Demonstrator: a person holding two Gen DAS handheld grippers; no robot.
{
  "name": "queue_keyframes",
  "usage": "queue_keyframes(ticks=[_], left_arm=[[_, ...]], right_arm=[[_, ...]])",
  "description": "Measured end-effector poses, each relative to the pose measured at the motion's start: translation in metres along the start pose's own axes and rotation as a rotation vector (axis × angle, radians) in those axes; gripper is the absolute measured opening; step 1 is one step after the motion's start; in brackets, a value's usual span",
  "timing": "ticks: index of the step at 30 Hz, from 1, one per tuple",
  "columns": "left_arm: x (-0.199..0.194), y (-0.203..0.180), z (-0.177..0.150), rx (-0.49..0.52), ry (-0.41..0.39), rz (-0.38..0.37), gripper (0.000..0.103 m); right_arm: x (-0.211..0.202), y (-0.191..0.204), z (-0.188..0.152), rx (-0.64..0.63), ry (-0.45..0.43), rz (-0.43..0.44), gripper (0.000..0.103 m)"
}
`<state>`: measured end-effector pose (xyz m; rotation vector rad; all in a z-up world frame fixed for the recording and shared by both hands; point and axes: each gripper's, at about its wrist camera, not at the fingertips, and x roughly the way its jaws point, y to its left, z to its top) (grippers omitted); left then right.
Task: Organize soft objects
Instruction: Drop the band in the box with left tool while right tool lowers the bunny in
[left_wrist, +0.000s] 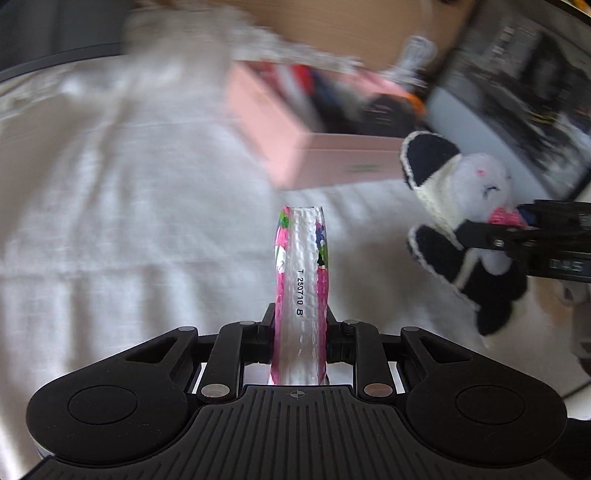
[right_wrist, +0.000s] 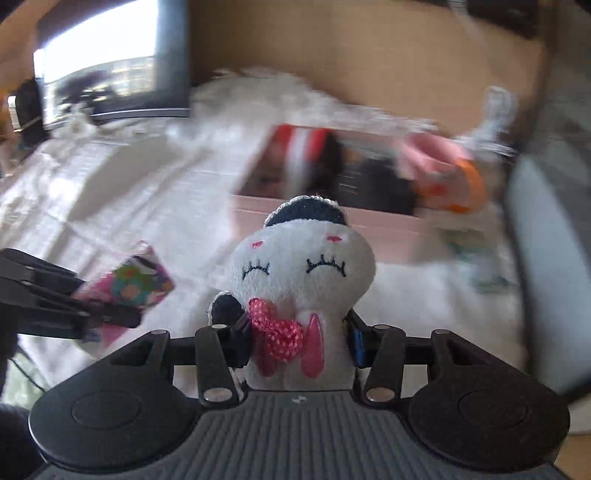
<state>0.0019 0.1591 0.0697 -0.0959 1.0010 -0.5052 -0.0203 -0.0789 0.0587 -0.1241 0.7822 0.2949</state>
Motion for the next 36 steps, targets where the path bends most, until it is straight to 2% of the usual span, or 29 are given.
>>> queue_keyframes(ticks=[4,9,11,13,14,16,19,23,27,31,36], left_arm=[[0.003,-0.028,0.029,0.025,-0.043,-0.057,0.024],[0.01,-0.051,0.103,0.039,-0.197,-0.034,0.024],[0.022,-0.052,0.136,-0.014,-0.259,-0.058,0.025],[0.046,-0.042,0.163,-0.096,-0.263,-0.126,0.028],[0.061,-0.038,0.173,-0.145,-0.247,-0.123,0.029],[0.081,-0.03,0.181,-0.186,-0.238,-0.037,0.029],[0.088,-0.02,0.176,-0.177,-0.281,0.104,0.029],[0.082,0.0,0.162,-0.222,-0.279,0.145,0.029],[0.062,0.01,0.139,-0.218,-0.277,0.108,0.029],[0.043,0.005,0.111,-0.179,-0.267,0.051,0.029],[0.02,-0.006,0.071,-0.136,-0.232,-0.012,0.029]], right_arm=[[-0.026,-0.04,-0.014,0.052,-0.01,-0.089,0.048],[-0.053,-0.073,-0.031,0.13,-0.085,-0.114,0.048],[-0.058,-0.08,-0.035,0.149,-0.11,-0.114,0.048],[-0.061,-0.084,-0.036,0.156,-0.135,-0.115,0.048],[-0.062,-0.085,-0.036,0.157,-0.144,-0.111,0.048],[-0.064,-0.088,-0.037,0.153,-0.15,-0.102,0.048],[-0.063,-0.091,-0.038,0.138,-0.15,-0.105,0.048],[-0.059,-0.095,-0.035,0.158,-0.145,-0.097,0.048],[-0.055,-0.096,-0.004,0.17,-0.183,-0.034,0.048],[-0.046,-0.09,0.061,0.198,-0.273,0.03,0.048],[0.014,-0.074,0.142,0.293,-0.278,0.079,0.048]])
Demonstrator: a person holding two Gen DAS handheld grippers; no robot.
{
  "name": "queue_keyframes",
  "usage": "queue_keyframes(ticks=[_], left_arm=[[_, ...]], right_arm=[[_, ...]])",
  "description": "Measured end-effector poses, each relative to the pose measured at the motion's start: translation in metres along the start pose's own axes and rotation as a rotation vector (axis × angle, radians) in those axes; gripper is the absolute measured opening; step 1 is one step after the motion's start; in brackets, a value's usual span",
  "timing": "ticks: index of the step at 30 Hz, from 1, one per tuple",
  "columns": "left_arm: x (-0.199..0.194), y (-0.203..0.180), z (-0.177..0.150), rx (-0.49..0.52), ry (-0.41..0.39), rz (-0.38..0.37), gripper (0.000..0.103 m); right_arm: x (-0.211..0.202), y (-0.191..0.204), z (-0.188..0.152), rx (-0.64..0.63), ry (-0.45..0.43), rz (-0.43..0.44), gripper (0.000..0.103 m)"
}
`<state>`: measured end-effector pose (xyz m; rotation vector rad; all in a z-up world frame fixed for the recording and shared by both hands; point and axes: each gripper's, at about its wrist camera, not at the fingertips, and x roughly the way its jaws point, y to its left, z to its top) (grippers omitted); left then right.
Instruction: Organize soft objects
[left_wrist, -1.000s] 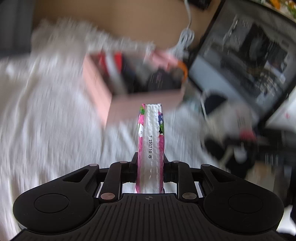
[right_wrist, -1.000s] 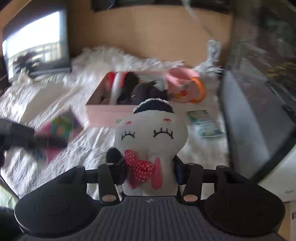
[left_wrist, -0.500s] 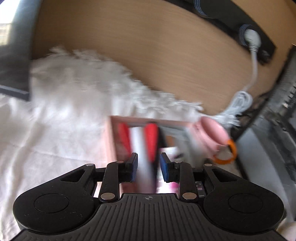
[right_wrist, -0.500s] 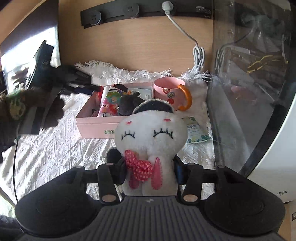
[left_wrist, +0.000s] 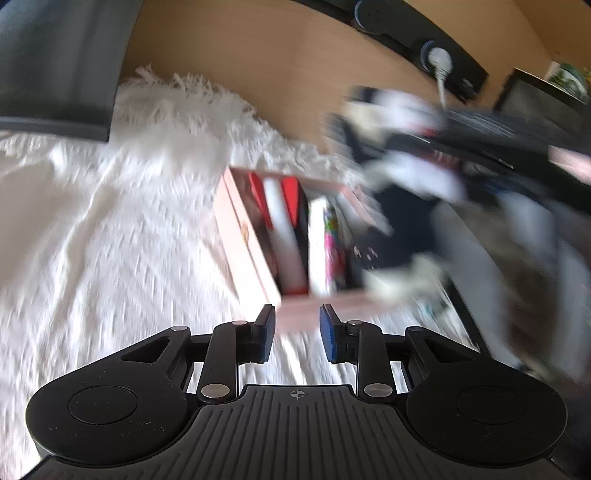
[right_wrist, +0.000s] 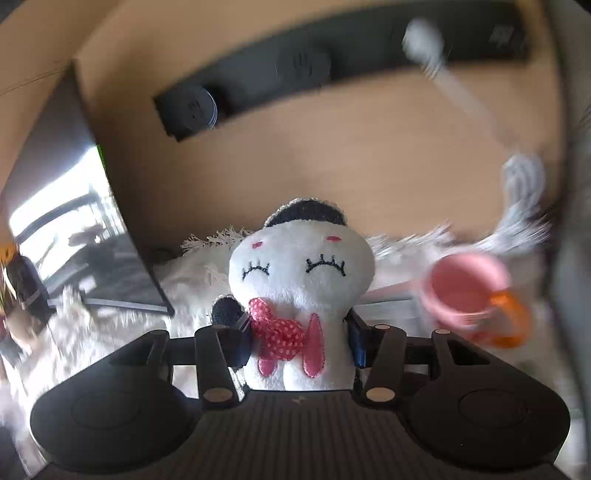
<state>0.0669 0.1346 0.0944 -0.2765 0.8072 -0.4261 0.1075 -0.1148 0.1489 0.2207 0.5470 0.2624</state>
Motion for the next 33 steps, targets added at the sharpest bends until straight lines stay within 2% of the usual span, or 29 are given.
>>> queue_keyframes(ticks=[3,7,8,9,11,15,19,21,24,28,30,33], left_arm=[[-0.015,0.008,-0.018,-0.013,0.042,-0.016,0.029],[-0.026,0.022,-0.032,0.073,0.086,0.029,0.029],[-0.026,0.027,-0.035,0.087,0.098,0.033,0.029],[-0.026,0.033,-0.037,0.087,0.109,0.028,0.029],[-0.021,0.046,-0.04,0.064,0.125,-0.001,0.029],[-0.005,0.057,-0.045,0.051,0.148,-0.044,0.029],[0.002,0.04,-0.046,0.109,0.112,0.004,0.029],[0.003,0.028,-0.049,0.1,0.076,0.032,0.029],[0.009,0.006,-0.063,0.07,0.029,0.073,0.029],[0.021,-0.03,-0.093,0.017,-0.01,0.124,0.029],[0.027,-0.051,-0.106,0.04,-0.025,0.175,0.029],[0.029,-0.074,-0.123,0.04,-0.09,0.227,0.029]], right_arm=[[0.065,0.01,0.002,0.084,0.05,0.016,0.048],[0.143,0.012,-0.03,0.093,0.18,-0.111,0.05],[0.147,0.011,-0.04,0.089,0.157,-0.101,0.052],[0.144,0.015,-0.046,0.067,0.121,-0.114,0.054],[0.139,0.024,-0.049,0.033,0.097,-0.136,0.065],[0.135,0.03,-0.041,-0.01,0.12,-0.165,0.069],[0.112,0.027,-0.024,0.007,0.144,-0.16,0.072],[0.082,0.019,-0.016,0.044,0.113,-0.128,0.083],[0.031,0.003,-0.017,0.072,0.048,-0.069,0.086],[-0.019,-0.028,-0.056,0.017,0.045,-0.035,0.086],[-0.033,-0.043,-0.082,-0.016,0.075,-0.068,0.086],[-0.041,-0.059,-0.123,-0.08,0.143,-0.126,0.086]])
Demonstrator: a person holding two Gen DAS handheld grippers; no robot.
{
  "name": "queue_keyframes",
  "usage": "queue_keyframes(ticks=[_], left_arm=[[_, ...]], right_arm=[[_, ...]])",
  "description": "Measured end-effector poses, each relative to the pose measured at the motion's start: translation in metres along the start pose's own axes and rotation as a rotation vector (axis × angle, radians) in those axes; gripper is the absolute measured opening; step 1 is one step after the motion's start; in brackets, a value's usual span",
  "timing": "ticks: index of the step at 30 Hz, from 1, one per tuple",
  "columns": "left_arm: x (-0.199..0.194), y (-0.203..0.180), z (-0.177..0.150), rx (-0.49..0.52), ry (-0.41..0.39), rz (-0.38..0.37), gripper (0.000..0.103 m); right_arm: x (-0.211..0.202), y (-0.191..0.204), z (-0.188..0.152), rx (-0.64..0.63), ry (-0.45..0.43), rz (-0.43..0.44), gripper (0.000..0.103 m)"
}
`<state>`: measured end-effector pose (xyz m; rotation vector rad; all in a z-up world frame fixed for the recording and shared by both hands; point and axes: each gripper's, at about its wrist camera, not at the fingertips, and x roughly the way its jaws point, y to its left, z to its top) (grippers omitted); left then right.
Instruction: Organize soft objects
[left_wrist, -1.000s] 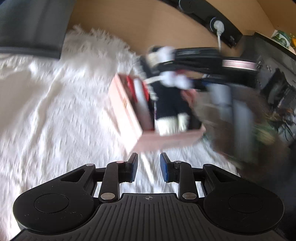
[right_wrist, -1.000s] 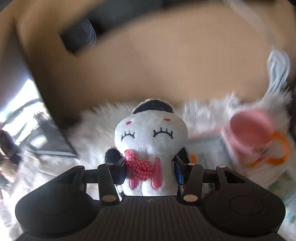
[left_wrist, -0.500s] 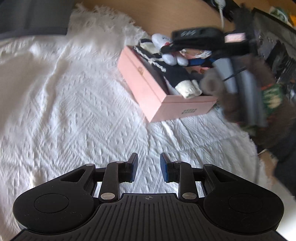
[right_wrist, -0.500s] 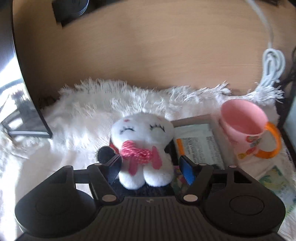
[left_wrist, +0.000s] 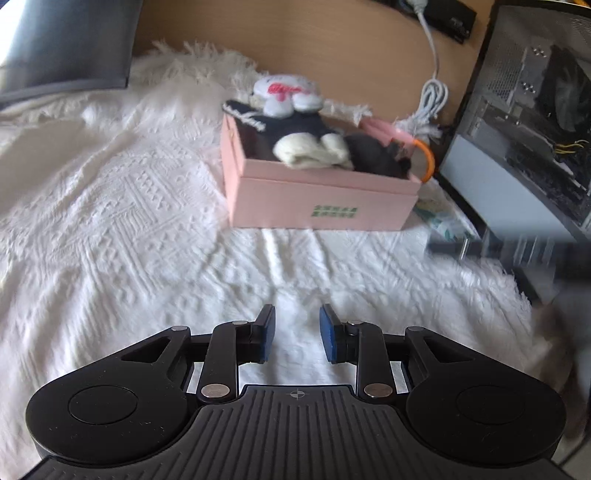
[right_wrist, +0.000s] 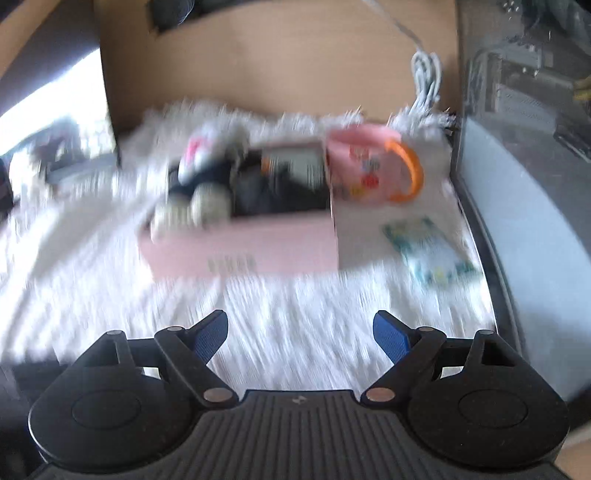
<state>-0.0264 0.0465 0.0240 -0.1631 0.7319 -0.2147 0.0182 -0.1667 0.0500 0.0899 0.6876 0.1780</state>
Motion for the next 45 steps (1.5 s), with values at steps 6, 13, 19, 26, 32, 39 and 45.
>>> queue_keyframes(ticks=[6,13,19,26,32,39,45], left_arm=[[0.012,-0.026,-0.015,-0.001,-0.021,0.109,0.029],[0.031,-0.042,-0.008,0.011,-0.046,0.183,0.029],[0.038,-0.05,-0.013,0.072,-0.089,0.214,0.03],[0.036,-0.05,-0.017,0.1,-0.099,0.204,0.03],[0.036,-0.054,-0.017,0.118,-0.096,0.217,0.03],[0.037,-0.054,-0.016,0.11,-0.099,0.227,0.031],[0.037,-0.053,-0.017,0.11,-0.099,0.223,0.031]], right_arm=[[0.006,0.0,-0.045,-0.214,0.033,-0.038,0.086],[0.032,-0.01,-0.044,-0.185,0.056,-0.02,0.09],[0.045,-0.017,-0.049,-0.179,0.024,-0.045,0.103],[0.044,-0.025,-0.054,-0.182,-0.024,-0.023,0.103],[0.044,-0.025,-0.054,-0.176,-0.025,-0.028,0.103],[0.044,-0.025,-0.054,-0.177,-0.025,-0.03,0.103],[0.044,-0.025,-0.054,-0.177,-0.025,-0.03,0.103]])
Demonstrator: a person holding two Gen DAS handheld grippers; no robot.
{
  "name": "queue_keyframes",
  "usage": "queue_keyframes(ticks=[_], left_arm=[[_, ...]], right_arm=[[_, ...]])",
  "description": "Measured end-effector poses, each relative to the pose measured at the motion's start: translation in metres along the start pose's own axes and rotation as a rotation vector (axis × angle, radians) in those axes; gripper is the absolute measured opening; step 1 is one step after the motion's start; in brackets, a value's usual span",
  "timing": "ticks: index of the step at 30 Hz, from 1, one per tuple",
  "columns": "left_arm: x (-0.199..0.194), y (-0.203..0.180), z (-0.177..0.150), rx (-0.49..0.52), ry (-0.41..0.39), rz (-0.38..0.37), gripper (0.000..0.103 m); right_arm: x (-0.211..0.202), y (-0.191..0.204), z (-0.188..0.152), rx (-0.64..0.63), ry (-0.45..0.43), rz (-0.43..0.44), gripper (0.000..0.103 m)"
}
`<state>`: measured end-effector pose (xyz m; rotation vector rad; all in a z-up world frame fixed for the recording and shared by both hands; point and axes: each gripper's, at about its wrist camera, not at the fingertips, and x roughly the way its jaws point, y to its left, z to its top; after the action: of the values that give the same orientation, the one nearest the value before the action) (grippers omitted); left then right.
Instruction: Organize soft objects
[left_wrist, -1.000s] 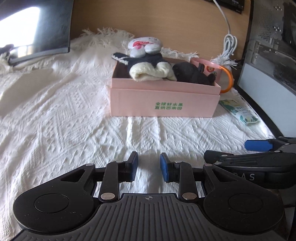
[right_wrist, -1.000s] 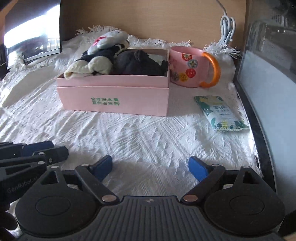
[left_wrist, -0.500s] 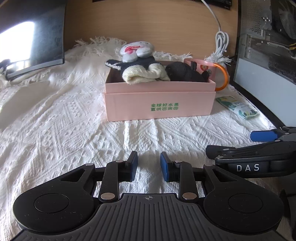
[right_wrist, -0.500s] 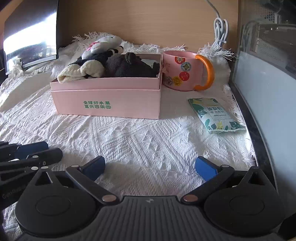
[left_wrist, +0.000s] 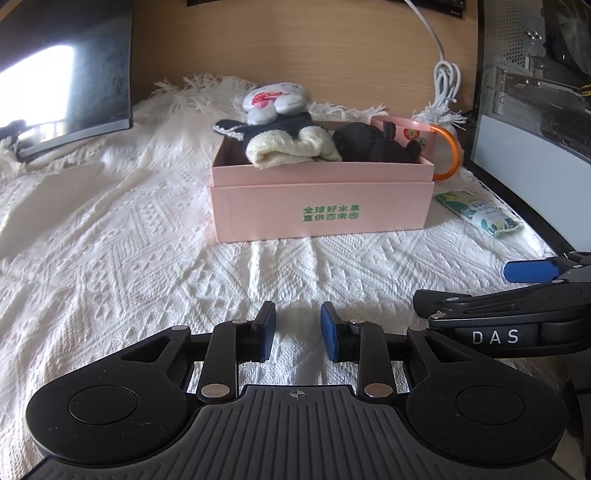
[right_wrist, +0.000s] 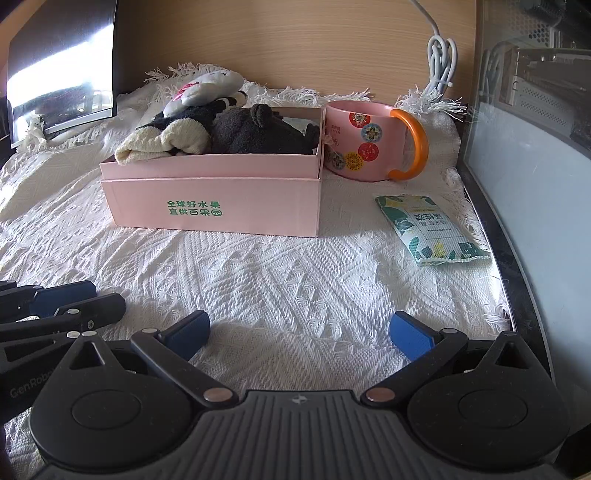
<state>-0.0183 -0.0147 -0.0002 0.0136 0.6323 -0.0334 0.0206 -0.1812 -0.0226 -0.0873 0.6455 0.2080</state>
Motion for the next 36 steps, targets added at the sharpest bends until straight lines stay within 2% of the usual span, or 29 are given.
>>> queue_keyframes(ticks=[36], left_arm=[[0.0013,0.0008,0.0009,-0.014,0.003,0.001,0.031]], right_arm=[[-0.0001,-0.0001,0.0,0.0,0.0,-0.001,0.103]])
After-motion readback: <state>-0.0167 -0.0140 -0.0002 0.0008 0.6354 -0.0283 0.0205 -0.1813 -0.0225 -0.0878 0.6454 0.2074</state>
